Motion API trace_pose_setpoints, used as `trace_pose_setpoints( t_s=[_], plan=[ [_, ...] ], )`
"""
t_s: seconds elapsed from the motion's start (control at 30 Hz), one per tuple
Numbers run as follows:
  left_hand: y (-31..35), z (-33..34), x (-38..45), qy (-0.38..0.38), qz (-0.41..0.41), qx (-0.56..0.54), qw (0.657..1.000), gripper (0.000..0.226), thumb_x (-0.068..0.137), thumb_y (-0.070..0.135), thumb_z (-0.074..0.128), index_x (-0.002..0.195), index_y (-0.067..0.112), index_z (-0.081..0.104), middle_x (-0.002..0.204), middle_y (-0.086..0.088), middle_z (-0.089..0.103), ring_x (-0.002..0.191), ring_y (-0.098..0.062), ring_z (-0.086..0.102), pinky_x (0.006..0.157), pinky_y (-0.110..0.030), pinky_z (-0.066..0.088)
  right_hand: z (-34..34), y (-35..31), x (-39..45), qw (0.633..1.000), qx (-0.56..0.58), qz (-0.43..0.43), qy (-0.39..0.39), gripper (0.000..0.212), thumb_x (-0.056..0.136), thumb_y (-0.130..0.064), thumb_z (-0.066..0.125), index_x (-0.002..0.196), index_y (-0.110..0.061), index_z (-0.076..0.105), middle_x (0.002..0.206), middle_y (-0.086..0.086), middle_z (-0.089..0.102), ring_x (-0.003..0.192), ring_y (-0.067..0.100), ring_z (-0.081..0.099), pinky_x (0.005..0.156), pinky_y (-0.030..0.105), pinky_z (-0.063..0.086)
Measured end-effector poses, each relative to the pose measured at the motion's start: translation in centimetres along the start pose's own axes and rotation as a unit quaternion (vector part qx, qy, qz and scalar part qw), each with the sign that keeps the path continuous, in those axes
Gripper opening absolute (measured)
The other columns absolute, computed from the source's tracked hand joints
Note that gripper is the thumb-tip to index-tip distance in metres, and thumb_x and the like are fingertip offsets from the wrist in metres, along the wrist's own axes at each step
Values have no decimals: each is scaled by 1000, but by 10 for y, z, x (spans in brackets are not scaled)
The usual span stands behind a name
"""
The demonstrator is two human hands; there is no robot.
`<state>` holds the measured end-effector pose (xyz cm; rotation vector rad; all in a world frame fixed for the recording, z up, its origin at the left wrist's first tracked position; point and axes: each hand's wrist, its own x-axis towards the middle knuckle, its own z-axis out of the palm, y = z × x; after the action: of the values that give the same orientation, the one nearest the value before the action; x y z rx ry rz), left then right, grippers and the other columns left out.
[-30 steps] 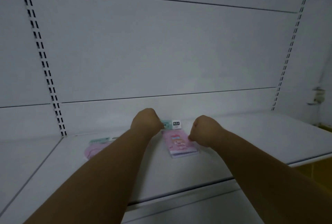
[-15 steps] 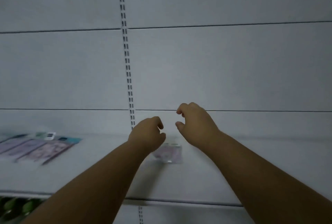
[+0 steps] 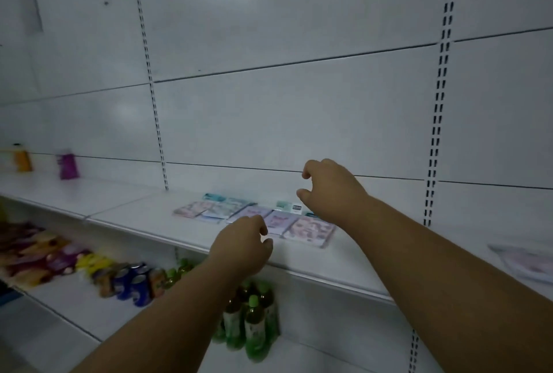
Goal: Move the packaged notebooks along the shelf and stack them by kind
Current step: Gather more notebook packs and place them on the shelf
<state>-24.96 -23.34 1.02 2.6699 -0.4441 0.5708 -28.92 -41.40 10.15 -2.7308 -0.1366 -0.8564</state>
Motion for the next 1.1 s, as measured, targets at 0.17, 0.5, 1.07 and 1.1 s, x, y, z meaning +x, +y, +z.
trace_pose_setpoints(
  t_s=[0.17, 0.5, 1.07, 1.1],
  plan=[
    [-44, 10, 45, -7, 4, -5, 1000, 27, 85, 42, 56, 106, 25, 59, 103, 2, 63, 90, -17, 59, 79, -33, 50, 44, -19, 36, 999, -19, 19, -24, 29, 87, -30, 59, 112, -15, 55, 108, 9, 55, 93, 27, 55, 76, 35, 46],
    [-55, 49, 122, -126, 194, 103, 967, 43, 77, 55, 40, 103, 30, 64, 118, 1, 65, 112, -26, 54, 95, -42, 40, 95, 10, 88, 994, -50, 86, -52, 26, 85, -28, 61, 106, -13, 59, 106, 10, 58, 92, 29, 58, 79, 36, 48],
    [-72, 41, 115, -16, 215, -63, 974, 39, 102, 41, 28, 106, 21, 62, 97, -6, 65, 80, -23, 60, 68, -32, 44, 130, 4, 14, 911, -159, 363, -116, 71, 72, -73, 49, 116, -18, 59, 114, 10, 63, 101, 29, 58, 86, 33, 48],
    [-72, 40, 115, -26, 191, -119, 974, 40, 102, 39, 30, 106, 20, 64, 98, -7, 67, 79, -21, 59, 70, -30, 42, 132, 3, 16, 902, -166, 379, -121, 77, 69, -77, 49, 119, -19, 58, 117, 10, 62, 104, 29, 57, 89, 34, 48]
  ],
)
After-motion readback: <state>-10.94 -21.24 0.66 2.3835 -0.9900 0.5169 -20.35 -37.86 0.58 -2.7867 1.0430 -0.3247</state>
